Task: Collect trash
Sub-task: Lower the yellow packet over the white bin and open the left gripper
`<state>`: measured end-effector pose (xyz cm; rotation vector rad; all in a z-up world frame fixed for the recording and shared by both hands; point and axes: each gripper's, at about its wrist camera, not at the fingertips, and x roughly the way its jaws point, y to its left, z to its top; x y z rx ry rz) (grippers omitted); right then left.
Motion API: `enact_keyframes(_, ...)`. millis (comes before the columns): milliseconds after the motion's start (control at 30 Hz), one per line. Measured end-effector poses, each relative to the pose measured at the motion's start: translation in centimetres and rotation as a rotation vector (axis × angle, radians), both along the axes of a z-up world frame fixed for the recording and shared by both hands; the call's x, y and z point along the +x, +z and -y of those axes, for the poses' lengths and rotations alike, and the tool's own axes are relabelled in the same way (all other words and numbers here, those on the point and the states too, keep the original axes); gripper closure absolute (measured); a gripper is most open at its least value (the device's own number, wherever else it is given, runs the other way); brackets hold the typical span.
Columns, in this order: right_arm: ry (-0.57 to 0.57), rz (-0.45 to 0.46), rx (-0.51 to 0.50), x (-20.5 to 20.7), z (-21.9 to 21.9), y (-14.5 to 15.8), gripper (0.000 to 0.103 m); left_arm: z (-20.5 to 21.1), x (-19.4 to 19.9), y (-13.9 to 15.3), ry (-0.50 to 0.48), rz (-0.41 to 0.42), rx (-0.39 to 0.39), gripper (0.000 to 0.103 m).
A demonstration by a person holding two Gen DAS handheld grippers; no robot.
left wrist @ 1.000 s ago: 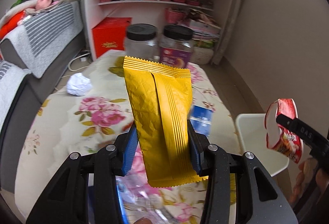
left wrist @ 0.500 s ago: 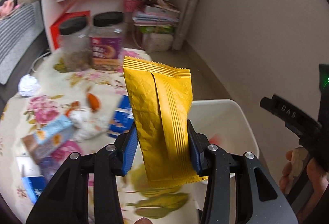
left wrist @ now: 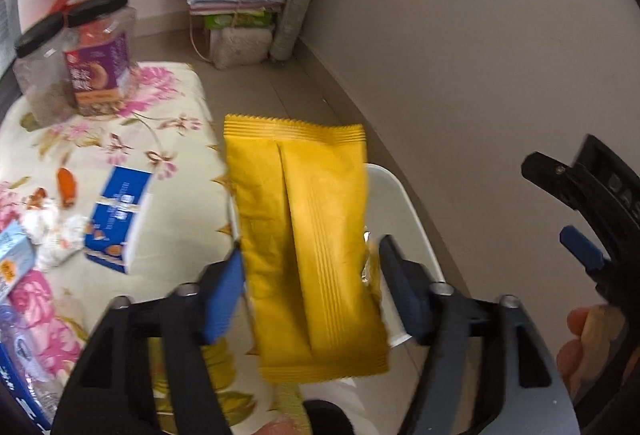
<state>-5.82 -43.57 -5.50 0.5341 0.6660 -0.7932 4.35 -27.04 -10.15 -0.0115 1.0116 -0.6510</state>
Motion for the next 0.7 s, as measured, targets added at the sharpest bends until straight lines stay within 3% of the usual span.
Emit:
enact_keyframes(400,0.047,0.002,-0.038,0.4,-2.1,0.2,0.007,-2.0,-0.2,1.0,0.044,0.084,0.066,0.036)
enact_keyframes(700,0.173,-0.032,-0.109,2.2,-7.6,-0.2,0.007,-7.3,-0.5,2.3,0.177,0.205,0.160,0.035)
